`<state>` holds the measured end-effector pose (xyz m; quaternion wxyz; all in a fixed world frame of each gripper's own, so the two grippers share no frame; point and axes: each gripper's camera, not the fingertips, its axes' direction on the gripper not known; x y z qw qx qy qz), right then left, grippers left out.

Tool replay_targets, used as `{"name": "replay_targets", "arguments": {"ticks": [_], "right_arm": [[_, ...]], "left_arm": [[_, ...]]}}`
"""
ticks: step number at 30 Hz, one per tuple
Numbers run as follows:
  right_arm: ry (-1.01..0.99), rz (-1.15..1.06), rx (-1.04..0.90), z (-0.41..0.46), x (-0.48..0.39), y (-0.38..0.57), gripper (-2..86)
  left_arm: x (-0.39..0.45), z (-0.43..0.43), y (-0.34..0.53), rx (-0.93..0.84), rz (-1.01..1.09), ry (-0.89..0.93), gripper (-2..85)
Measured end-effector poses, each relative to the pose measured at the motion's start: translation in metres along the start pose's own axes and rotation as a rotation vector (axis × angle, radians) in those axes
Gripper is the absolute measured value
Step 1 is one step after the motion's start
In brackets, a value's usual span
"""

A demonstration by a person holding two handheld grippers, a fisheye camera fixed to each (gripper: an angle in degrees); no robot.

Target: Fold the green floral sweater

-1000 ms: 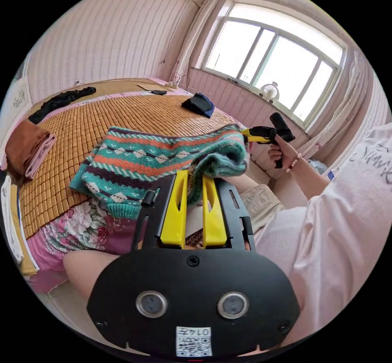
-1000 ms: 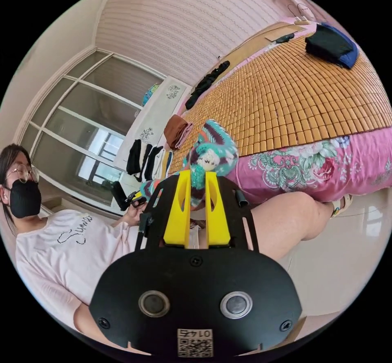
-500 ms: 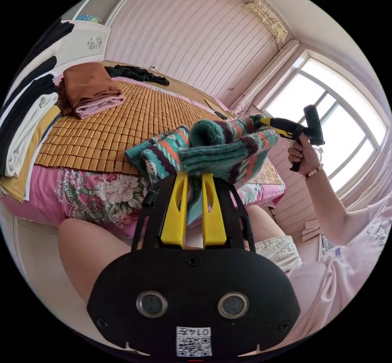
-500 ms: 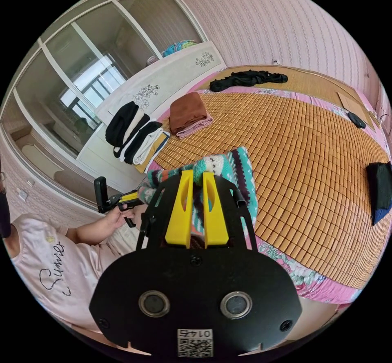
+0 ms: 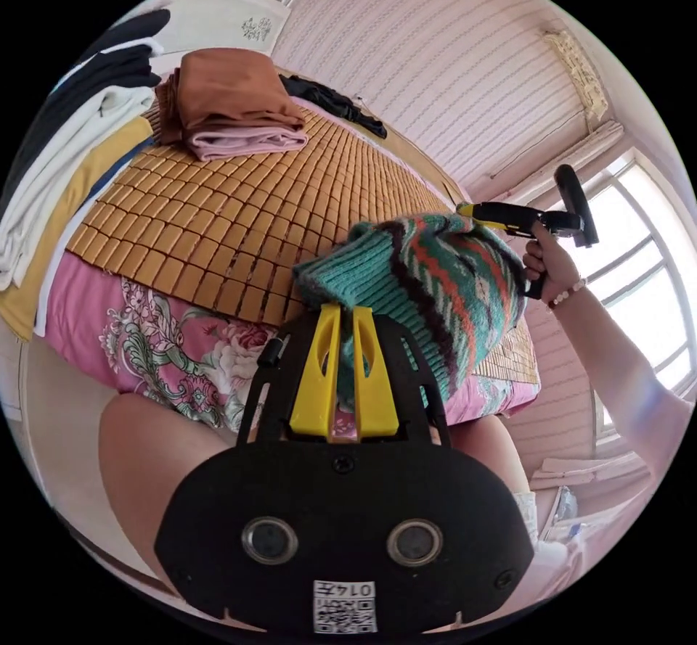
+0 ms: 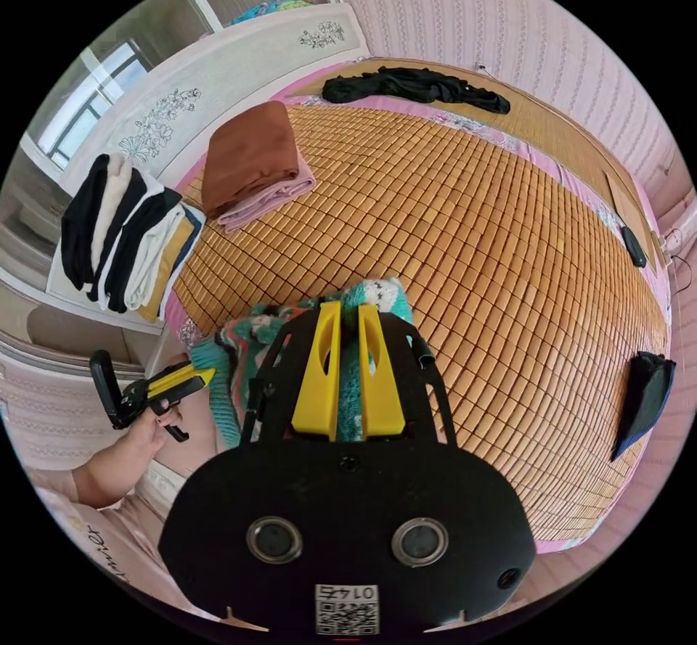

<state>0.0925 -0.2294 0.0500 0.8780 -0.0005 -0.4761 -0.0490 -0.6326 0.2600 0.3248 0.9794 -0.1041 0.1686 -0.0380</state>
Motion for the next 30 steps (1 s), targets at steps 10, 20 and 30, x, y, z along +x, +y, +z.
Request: {"name": "replay_targets", "arguments": {"ticks": [10,20,30], "right_arm": [[-0.124,0.071,-0.099,0.145,0.040,-0.041,4.6],[-0.520,0.111,0.394,0.098,0.082,0.028,7.8],[0.081,-0.278,0.072,0.176,-0.045,0.113,-0.2]], "left_arm": [[-0.035,0.015,-0.006,-0.034,-0.174,0.230,0.9],[0.050,-0.066,0.022,0.103,0.230,-0.208,1.8],[0.154,-0.056,0.074,0.168,0.641,-0.218,-0.7]]}}
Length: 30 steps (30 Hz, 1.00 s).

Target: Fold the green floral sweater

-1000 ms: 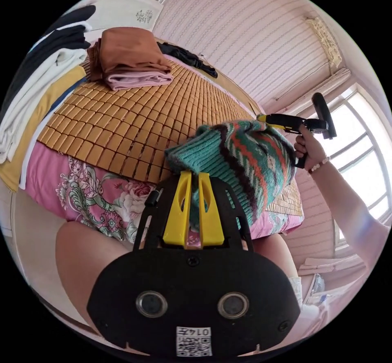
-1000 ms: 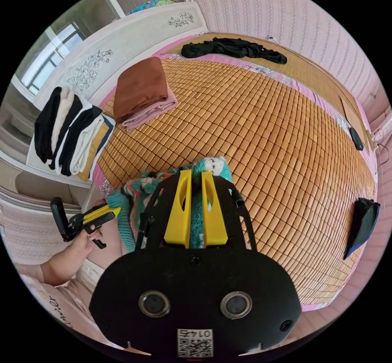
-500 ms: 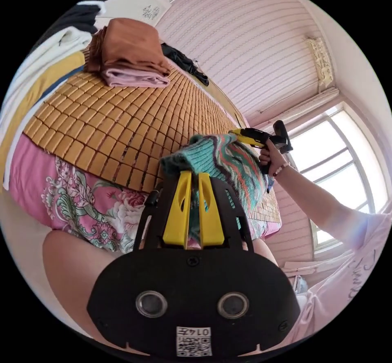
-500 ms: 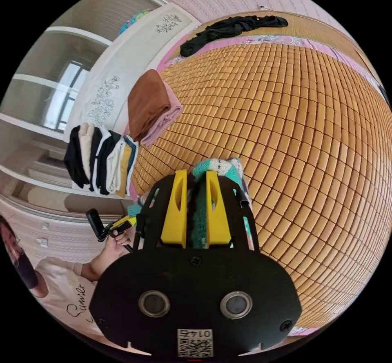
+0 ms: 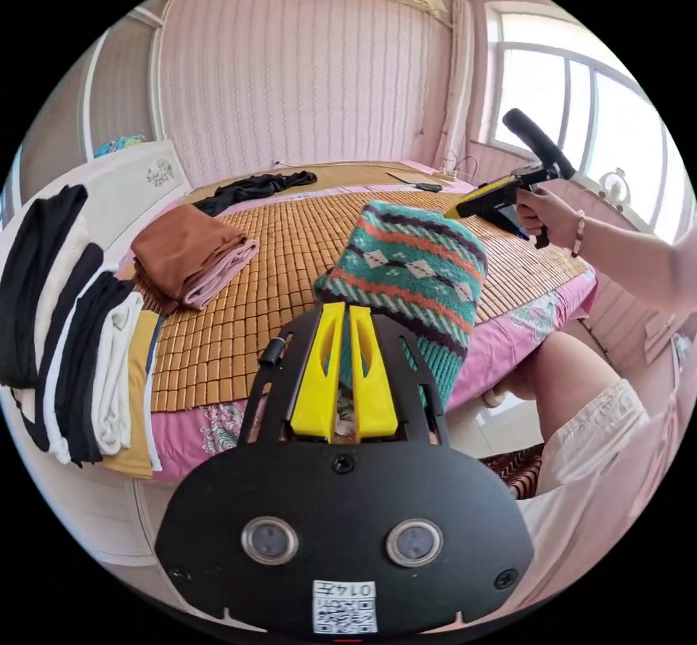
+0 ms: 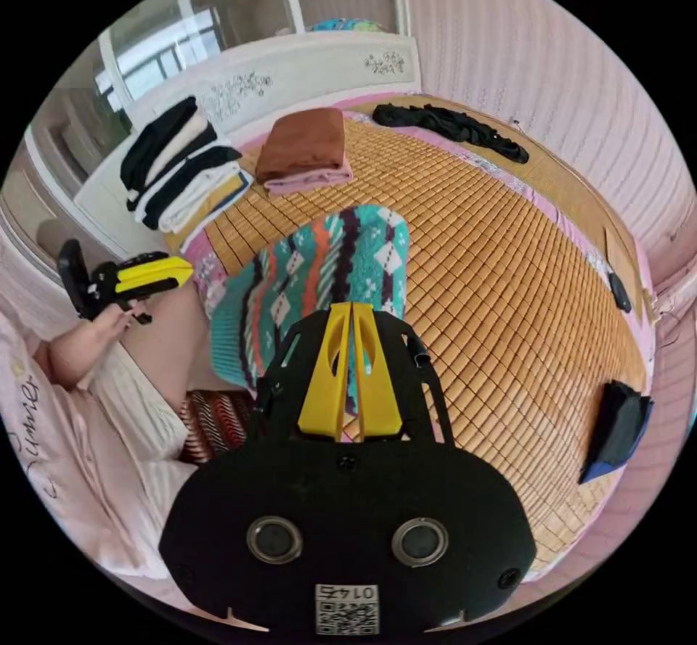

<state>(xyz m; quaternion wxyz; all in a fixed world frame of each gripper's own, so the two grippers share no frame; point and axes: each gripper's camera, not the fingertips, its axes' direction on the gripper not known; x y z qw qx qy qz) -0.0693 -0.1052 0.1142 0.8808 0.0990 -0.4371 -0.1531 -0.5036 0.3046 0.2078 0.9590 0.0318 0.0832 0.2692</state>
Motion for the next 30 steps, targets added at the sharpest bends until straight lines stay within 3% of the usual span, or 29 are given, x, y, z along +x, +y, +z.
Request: {"name": "replay_targets", "arguments": {"ticks": [3,6,14,23,30], "right_arm": [[0.094,-0.016,-0.077,0.040,-0.013,-0.020,-0.8],[0.065,0.004,-0.216,0.094,-0.002,-0.047,-0.9],[-0.215,0.155,-0.444,0.200,0.054,-0.087,-1.0],[-0.089,0.068,-0.730,0.274,0.032,-0.123,-1.0],[0.003,0.057,-0.726,0.282,0.023,-0.115,-1.0]], "left_arm": [[0.037,0.026,-0.005,-0.054,0.047,0.086,-0.3],[0.049,0.054,-0.013,-0.107,0.057,0.027,-0.2],[0.013,0.109,-0.028,-0.276,-0.032,0.143,-0.8],[0.010,0.114,-0.028,-0.246,-0.092,0.205,-0.9],[0.044,0.067,-0.056,-0.168,-0.011,0.088,-1.0]]}}
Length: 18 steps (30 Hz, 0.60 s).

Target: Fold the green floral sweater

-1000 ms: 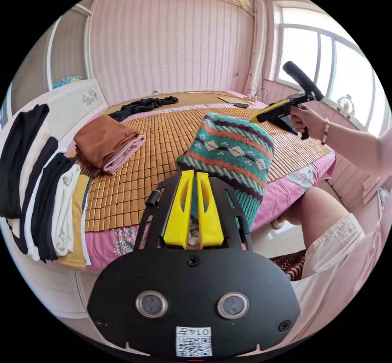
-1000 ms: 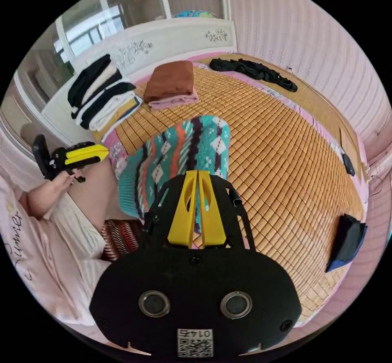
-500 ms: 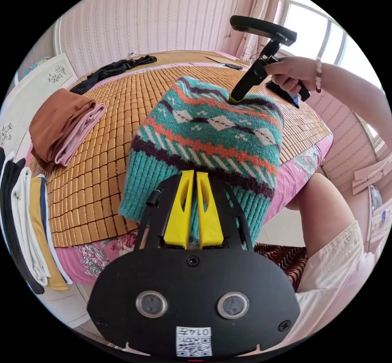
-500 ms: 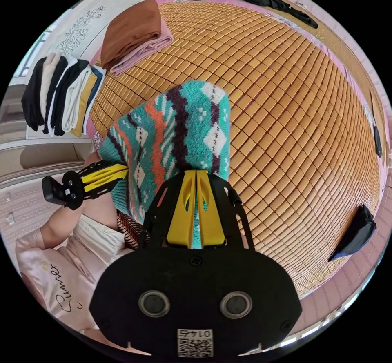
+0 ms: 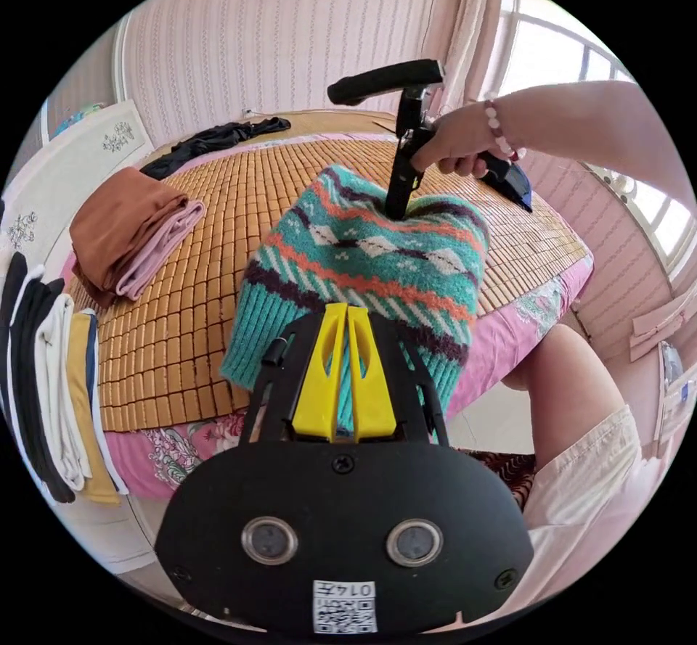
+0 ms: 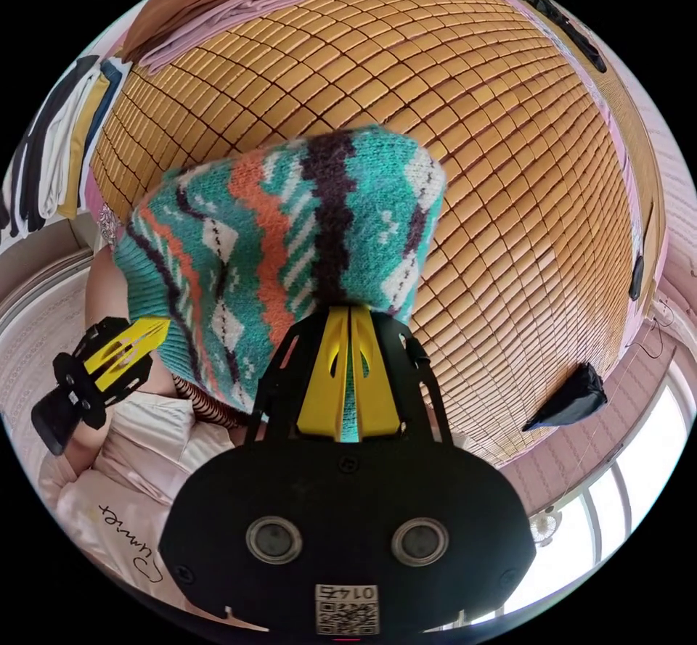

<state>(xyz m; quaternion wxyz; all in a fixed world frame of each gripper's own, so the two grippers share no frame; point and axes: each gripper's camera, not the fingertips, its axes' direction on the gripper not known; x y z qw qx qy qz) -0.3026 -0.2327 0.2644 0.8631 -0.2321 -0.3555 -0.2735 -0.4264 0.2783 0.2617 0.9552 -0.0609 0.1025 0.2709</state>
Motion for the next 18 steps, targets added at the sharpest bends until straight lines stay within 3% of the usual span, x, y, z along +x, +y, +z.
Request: {"name": "replay_targets", "arguments": {"ticks": [4,7,12,18], "right_arm": [[-0.005,0.000,0.006,-0.001,0.008,0.013,-1.0],[0.017,0.000,-0.005,-0.003,0.010,0.023,-0.9],[0.017,0.007,-0.039,-0.012,0.025,0.042,-0.9],[0.022,0.032,-0.079,-0.028,0.053,0.071,-0.9]], "left_arm": [[0.025,-0.014,-0.018,0.054,0.115,-0.073,-1.0],[0.019,-0.017,-0.040,0.115,0.088,0.034,-1.0],[0.004,0.052,-0.078,-0.128,0.109,0.148,-1.0],[0.001,0.061,-0.089,-0.127,0.188,0.144,-1.0]]}}
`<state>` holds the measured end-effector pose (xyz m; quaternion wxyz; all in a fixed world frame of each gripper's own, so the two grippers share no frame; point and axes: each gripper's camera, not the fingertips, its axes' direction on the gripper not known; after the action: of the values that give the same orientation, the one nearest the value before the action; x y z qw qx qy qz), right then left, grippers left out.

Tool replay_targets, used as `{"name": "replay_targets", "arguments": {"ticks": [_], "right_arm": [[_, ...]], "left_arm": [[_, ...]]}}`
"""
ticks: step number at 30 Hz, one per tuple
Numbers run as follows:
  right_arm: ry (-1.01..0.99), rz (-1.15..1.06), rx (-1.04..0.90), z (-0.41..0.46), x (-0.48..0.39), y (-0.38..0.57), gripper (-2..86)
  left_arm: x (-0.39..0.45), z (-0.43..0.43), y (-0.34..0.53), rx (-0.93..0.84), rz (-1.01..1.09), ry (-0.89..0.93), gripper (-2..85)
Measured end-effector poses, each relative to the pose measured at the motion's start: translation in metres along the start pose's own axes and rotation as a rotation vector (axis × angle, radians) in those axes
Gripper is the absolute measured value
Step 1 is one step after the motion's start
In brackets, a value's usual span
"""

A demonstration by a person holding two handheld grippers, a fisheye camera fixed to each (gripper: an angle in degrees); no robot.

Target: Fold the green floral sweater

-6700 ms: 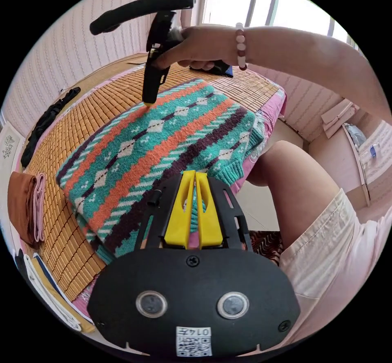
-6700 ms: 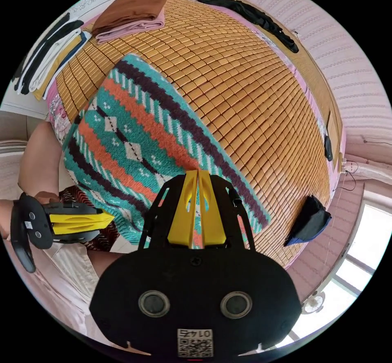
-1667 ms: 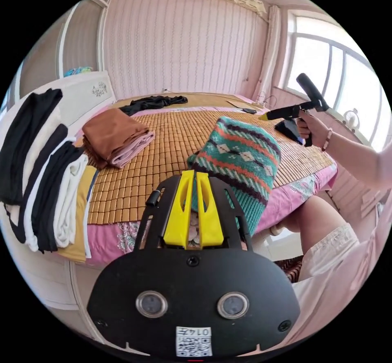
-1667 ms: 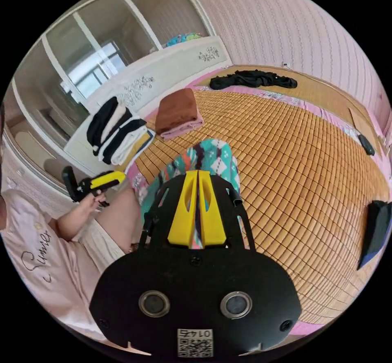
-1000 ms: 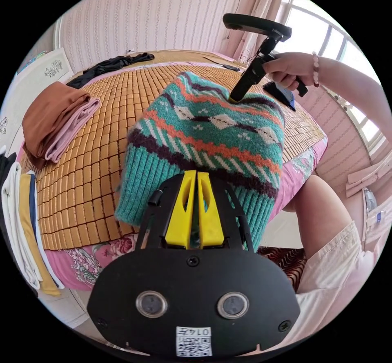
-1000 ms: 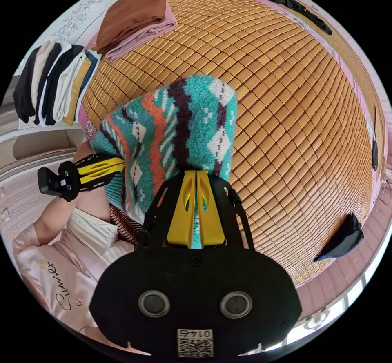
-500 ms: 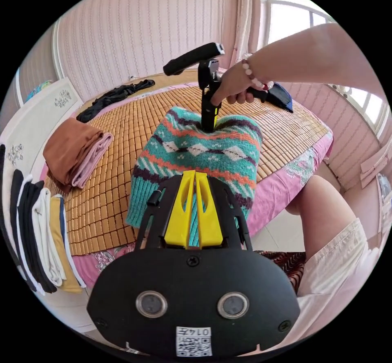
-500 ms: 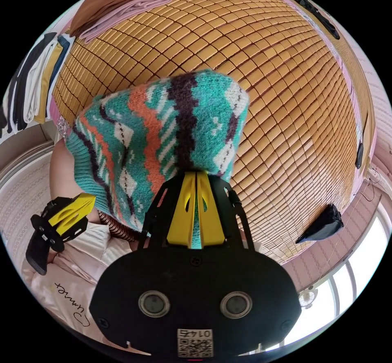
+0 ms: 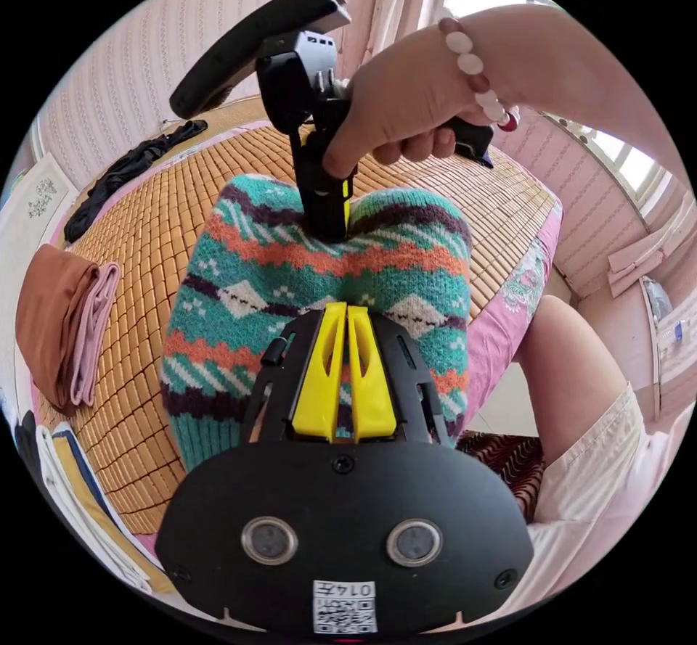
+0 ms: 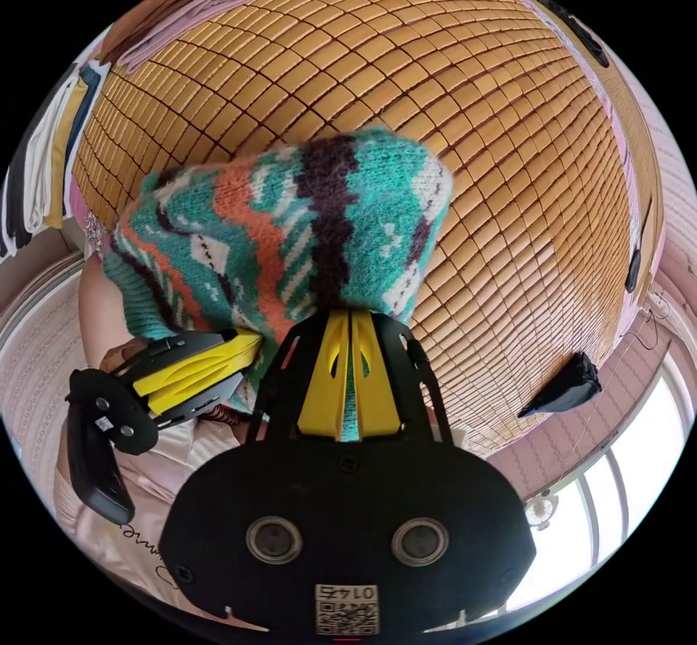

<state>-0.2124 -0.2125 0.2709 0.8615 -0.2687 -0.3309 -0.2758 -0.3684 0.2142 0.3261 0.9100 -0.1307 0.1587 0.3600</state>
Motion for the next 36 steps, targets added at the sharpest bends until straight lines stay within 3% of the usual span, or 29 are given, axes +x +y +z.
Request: {"name": "replay_targets", "arguments": {"ticks": [6,9,12,14,16,19,23,26,30,36], "right_arm": [[-0.045,-0.011,0.114,-0.027,0.046,0.073,-0.9],[-0.154,-0.115,0.432,-0.051,0.082,0.161,-0.7],[-0.337,-0.088,0.849,-0.066,0.132,0.303,0.1],[-0.453,0.089,1.121,-0.045,0.168,0.418,1.7],[-0.568,0.271,1.244,-0.009,0.188,0.481,5.8],[-0.819,0.502,1.136,0.058,0.205,0.513,21.1],[-1.099,0.351,0.907,0.082,0.201,0.478,26.4],[-1.167,0.312,0.876,0.070,0.206,0.465,24.5],[-1.106,0.376,0.819,0.061,0.226,0.483,17.8],[-1.143,0.310,0.786,0.072,0.265,0.550,11.7]], "left_arm": [[-0.013,-0.013,-0.008,0.013,-0.021,0.015,-0.8],[-0.046,-0.041,-0.003,0.036,-0.054,0.169,0.0],[-0.090,-0.083,0.015,0.188,-0.147,0.157,6.2],[-0.117,-0.101,0.021,0.243,-0.215,0.123,11.4],[-0.141,-0.108,0.023,0.268,-0.233,0.101,14.5],[-0.169,-0.087,0.012,0.164,-0.238,0.098,16.6],[-0.175,-0.050,-0.009,-0.001,-0.180,0.142,18.4],[-0.181,-0.042,-0.011,0.000,-0.225,0.162,18.7],[-0.193,-0.046,-0.007,0.020,-0.276,0.193,19.1],[-0.166,-0.060,-0.009,-0.041,-0.191,0.209,20.6]]}}
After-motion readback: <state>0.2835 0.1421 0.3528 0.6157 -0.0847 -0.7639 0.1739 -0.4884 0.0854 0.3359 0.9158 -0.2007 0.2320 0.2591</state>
